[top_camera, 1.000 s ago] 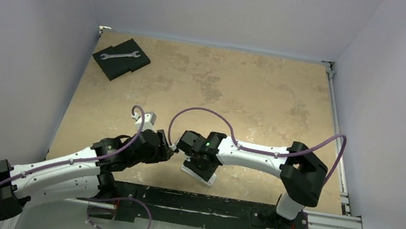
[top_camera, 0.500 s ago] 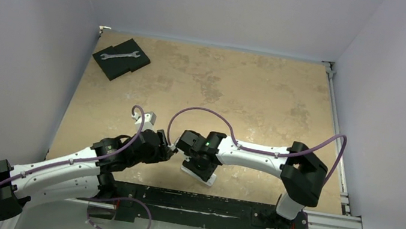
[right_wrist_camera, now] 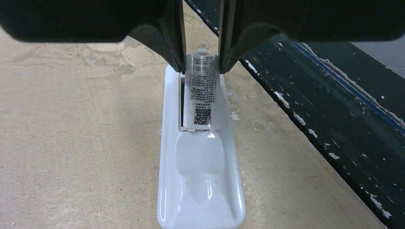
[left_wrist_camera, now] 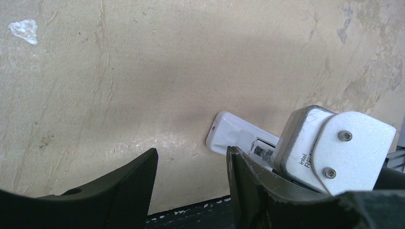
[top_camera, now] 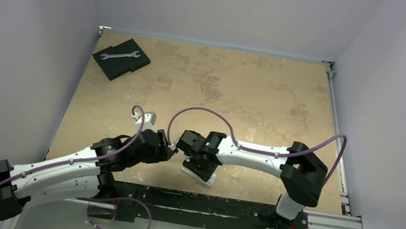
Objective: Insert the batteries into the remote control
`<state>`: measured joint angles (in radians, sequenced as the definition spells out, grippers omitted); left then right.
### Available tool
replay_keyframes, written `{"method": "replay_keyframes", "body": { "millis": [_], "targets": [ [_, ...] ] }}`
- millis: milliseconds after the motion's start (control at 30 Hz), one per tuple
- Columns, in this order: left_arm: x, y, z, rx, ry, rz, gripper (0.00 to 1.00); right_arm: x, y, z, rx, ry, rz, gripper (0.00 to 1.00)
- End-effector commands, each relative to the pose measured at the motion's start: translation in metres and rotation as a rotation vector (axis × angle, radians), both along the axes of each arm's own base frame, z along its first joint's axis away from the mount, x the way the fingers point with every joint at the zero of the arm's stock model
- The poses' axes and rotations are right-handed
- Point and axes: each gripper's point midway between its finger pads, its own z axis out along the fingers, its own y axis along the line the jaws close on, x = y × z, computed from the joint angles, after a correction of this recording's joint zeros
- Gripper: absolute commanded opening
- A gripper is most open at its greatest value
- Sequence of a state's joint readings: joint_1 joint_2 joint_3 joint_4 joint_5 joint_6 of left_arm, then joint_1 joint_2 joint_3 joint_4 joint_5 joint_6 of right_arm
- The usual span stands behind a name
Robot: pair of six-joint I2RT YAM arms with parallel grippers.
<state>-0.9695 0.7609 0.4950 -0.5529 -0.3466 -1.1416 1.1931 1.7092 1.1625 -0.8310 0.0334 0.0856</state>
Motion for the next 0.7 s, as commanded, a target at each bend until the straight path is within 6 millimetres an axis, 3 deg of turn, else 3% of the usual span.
{"method": "replay_keyframes", "body": {
  "millis": [0,667],
  "targets": [
    [0.0025,-0.0054,0.0039,-0.027,-0.015,-0.002,0.54,-0.0015,0.0015,0.0061,0.016,-0.006,0.014,0.18],
    [0.0039,-0.0080,0.0051,-0.026,-0.018,-0.009,0.54,-0.0019,0.0003,0.0084,0.032,-0.013,0.006,0.19]
  ]
}}
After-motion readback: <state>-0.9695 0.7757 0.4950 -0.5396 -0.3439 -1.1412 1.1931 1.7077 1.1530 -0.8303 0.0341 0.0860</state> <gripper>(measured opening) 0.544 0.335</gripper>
